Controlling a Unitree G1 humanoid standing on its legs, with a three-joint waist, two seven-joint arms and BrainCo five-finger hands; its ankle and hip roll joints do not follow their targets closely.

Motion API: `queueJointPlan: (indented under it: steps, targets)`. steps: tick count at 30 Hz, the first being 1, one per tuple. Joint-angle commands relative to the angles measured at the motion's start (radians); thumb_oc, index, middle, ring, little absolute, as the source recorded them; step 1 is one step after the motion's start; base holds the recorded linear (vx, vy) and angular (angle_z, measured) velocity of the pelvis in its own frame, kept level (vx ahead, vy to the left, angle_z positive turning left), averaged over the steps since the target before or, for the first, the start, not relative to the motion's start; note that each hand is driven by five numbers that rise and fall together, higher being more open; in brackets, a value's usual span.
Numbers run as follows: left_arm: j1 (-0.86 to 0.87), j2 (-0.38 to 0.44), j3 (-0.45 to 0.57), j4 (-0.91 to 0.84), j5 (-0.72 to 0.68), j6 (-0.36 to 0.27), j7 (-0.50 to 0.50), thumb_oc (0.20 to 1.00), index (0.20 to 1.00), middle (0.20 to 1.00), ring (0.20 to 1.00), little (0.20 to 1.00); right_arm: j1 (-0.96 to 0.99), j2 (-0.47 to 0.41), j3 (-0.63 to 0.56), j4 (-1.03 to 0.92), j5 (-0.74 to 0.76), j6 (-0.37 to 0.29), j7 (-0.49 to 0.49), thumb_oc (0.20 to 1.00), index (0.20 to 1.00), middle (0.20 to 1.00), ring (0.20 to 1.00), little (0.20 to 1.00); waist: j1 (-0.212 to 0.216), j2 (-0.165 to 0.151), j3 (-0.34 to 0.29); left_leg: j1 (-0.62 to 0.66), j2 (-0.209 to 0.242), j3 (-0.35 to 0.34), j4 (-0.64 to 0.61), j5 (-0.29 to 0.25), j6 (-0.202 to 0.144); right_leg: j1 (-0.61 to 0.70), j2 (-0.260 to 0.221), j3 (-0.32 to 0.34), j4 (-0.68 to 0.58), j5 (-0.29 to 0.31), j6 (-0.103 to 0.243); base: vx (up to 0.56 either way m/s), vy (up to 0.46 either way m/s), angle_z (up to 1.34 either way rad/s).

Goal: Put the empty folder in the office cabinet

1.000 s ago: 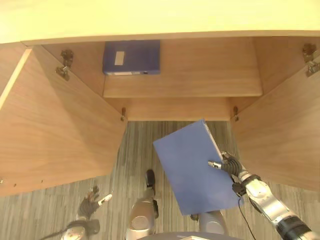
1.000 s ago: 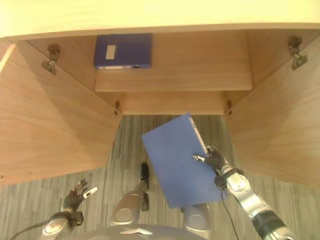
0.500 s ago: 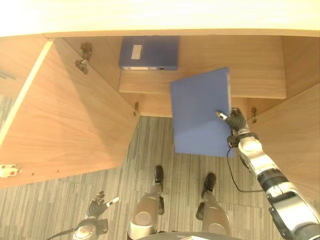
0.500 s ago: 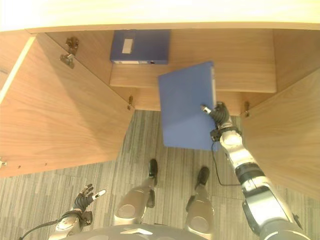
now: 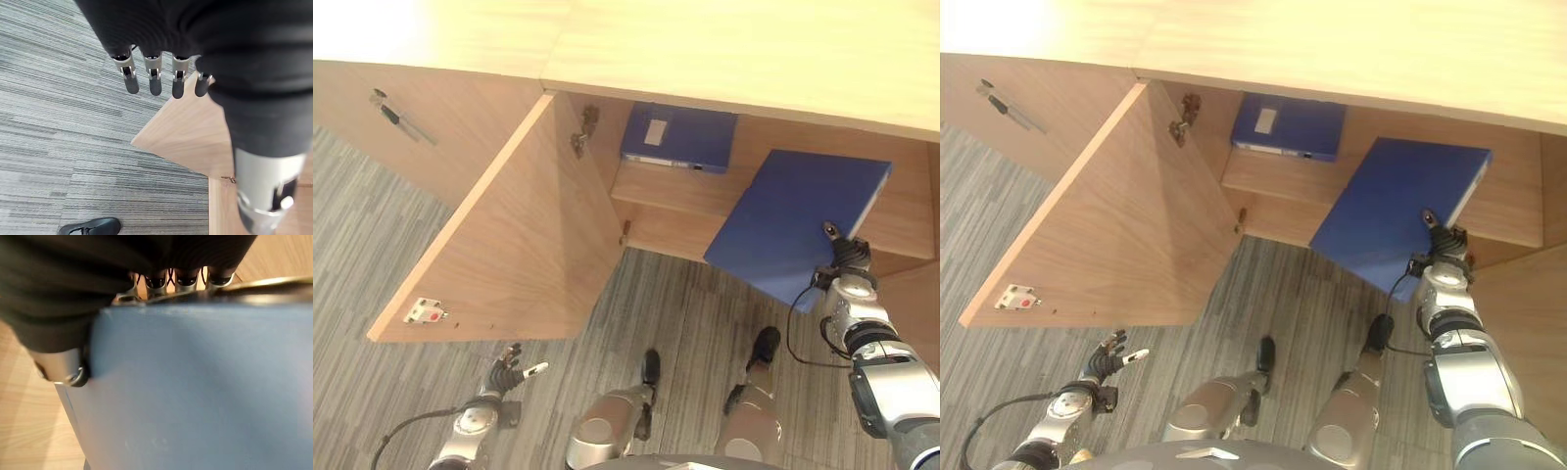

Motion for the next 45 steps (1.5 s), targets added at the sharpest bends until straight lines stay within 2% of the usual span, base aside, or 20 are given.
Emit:
queueJointPlan:
  steps: [1,4,6,8,11,14,20,21,22,26,28,30,33,39,45]
  targets:
    - [0.016,0.042,-0.006,-0.014,-0.005,-0.023,0.009,1.000,1.000,1.000,1.000,1.000,-0.069,-0.052,-0.005,0.013,0.092,-0.065,-0.032,0.200,0.200,0.200,0.200,0.200,0.016,-0.048,-0.004,-0.037,0.103,-0.031,0.152,-0.178,-0.149,-0.001,-0.012,0.071,0.000,0.074,0.003,0.14,-0.182,0.31]
    - [0.018,0.036,-0.015,-0.013,-0.004,-0.023,0.012,1.000,1.000,1.000,1.000,1.000,-0.068,-0.055,-0.030,0.035,0.125,-0.069,-0.045,0.200,0.200,0.200,0.200,0.200,0.016,-0.055,-0.016,-0.059,0.097,-0.049,0.179,-0.197,-0.155,-0.001,-0.013,0.090,0.000,0.103,0.006,0.12,-0.166,0.55]
    - [0.030,0.024,-0.039,-0.018,0.002,-0.024,0.016,1.000,1.000,1.000,1.000,1.000,-0.112,-0.053,-0.057,0.096,0.162,-0.074,-0.076,0.200,0.200,0.200,0.200,0.200,0.021,-0.040,-0.035,-0.070,0.113,-0.060,0.174,-0.198,-0.167,0.001,-0.005,0.081,0.002,0.114,0.004,0.18,-0.226,0.50]
    - [0.033,0.007,-0.068,-0.025,-0.008,-0.021,0.025,1.000,1.000,1.000,1.000,1.000,-0.168,-0.045,-0.091,0.135,0.234,-0.090,-0.118,0.200,0.200,0.200,0.200,0.200,0.020,-0.012,-0.043,-0.058,0.140,-0.079,0.127,-0.179,-0.184,-0.005,0.013,0.071,0.010,0.102,-0.004,0.15,-0.172,0.02]
    - [0.032,-0.008,-0.098,-0.035,-0.011,-0.020,0.033,1.000,1.000,1.000,1.000,1.000,-0.230,-0.041,-0.097,0.157,0.269,-0.101,-0.158,0.200,0.200,0.200,0.200,0.200,0.020,0.011,-0.048,-0.046,0.162,-0.081,0.083,-0.159,-0.193,-0.010,0.028,0.064,0.013,0.091,-0.009,0.07,-0.071,-0.14]
    - [0.019,-0.030,-0.156,-0.048,-0.019,-0.017,0.055,1.000,1.000,1.000,1.000,1.000,-0.329,-0.026,-0.118,0.176,0.320,-0.132,-0.253,0.200,0.200,0.200,0.200,0.200,0.022,0.048,-0.050,-0.034,0.191,-0.081,0.028,-0.129,-0.203,-0.024,0.055,0.067,0.017,0.068,-0.020,0.07,-0.045,-0.09]
    - [0.010,-0.043,-0.196,-0.064,-0.020,-0.018,0.067,1.000,1.000,1.000,1.000,1.000,-0.385,-0.034,-0.141,0.198,0.370,-0.150,-0.311,0.200,0.200,0.200,0.200,0.200,0.029,0.078,-0.057,-0.026,0.205,-0.081,-0.015,-0.107,-0.206,-0.034,0.072,0.071,0.019,0.052,-0.025,0.04,-0.006,0.04]
    - [0.004,-0.042,-0.223,-0.072,-0.020,-0.019,0.076,1.000,1.000,1.000,1.000,1.000,-0.430,-0.057,-0.164,0.231,0.430,-0.170,-0.355,0.200,0.200,0.200,0.200,0.200,0.040,0.108,-0.061,-0.024,0.211,-0.087,-0.046,-0.091,-0.207,-0.049,0.079,0.076,0.031,0.039,-0.030,0.06,-0.011,0.10]
    - [0.000,-0.042,-0.230,-0.074,-0.019,-0.019,0.079,1.000,1.000,1.000,1.000,1.000,-0.446,-0.065,-0.172,0.245,0.446,-0.172,-0.370,0.200,0.200,0.200,0.200,0.200,0.044,0.118,-0.062,-0.024,0.212,-0.090,-0.052,-0.088,-0.207,-0.057,0.080,0.078,0.039,0.033,-0.032,0.06,-0.009,0.06]
    - [-0.003,-0.039,-0.250,-0.080,-0.022,-0.027,0.087,1.000,1.000,1.000,1.000,1.000,-0.519,-0.106,-0.184,0.287,0.549,-0.168,-0.371,0.200,0.200,0.200,0.200,0.200,0.070,0.162,-0.057,-0.036,0.209,-0.102,-0.071,-0.071,-0.206,-0.096,0.075,0.084,0.079,0.011,-0.039,0.02,0.005,0.07]
    - [-0.003,-0.039,-0.252,-0.081,-0.022,-0.027,0.086,1.000,1.000,1.000,1.000,1.000,-0.535,-0.116,-0.179,0.294,0.566,-0.168,-0.369,0.200,0.200,0.200,0.200,0.200,0.076,0.171,-0.054,-0.042,0.207,-0.102,-0.074,-0.067,-0.206,-0.108,0.074,0.082,0.090,0.005,-0.040,0.00,0.000,0.00]
    - [0.003,-0.038,-0.249,-0.079,-0.028,-0.029,0.087,1.000,1.000,1.000,1.000,1.000,-0.579,-0.149,-0.165,0.305,0.595,-0.162,-0.367,0.200,0.200,0.200,0.200,0.200,0.090,0.199,-0.047,-0.057,0.208,-0.107,-0.083,-0.055,-0.208,-0.147,0.070,0.088,0.120,-0.008,-0.044,0.01,0.005,-0.03]
    - [0.005,-0.036,-0.250,-0.078,-0.031,-0.030,0.087,1.000,1.000,1.000,1.000,1.000,-0.609,-0.171,-0.151,0.311,0.604,-0.160,-0.368,0.200,0.200,0.200,0.200,0.200,0.099,0.215,-0.044,-0.071,0.211,-0.104,-0.089,-0.046,-0.211,-0.178,0.068,0.092,0.141,-0.019,-0.046,0.01,-0.010,0.04]
    - [0.008,-0.039,-0.245,-0.089,-0.052,-0.033,0.085,1.000,1.000,1.000,1.000,1.000,-0.713,-0.223,-0.051,0.318,0.554,-0.132,-0.364,0.200,0.200,0.200,0.200,0.200,0.139,0.258,-0.045,-0.111,0.235,-0.093,-0.124,-0.017,-0.224,-0.287,0.079,0.104,0.228,-0.078,-0.056,0.02,-0.043,-0.03]
    - [-0.004,-0.045,-0.235,-0.031,-0.061,-0.032,0.083,1.000,1.000,1.000,1.000,1.000,-0.777,-0.217,0.025,0.301,0.510,-0.122,-0.346,0.200,0.200,0.200,0.200,0.200,0.161,0.286,-0.050,-0.151,0.250,-0.096,-0.141,0.007,-0.239,-0.372,0.088,0.108,0.295,-0.112,-0.063,0.02,-0.050,0.01]
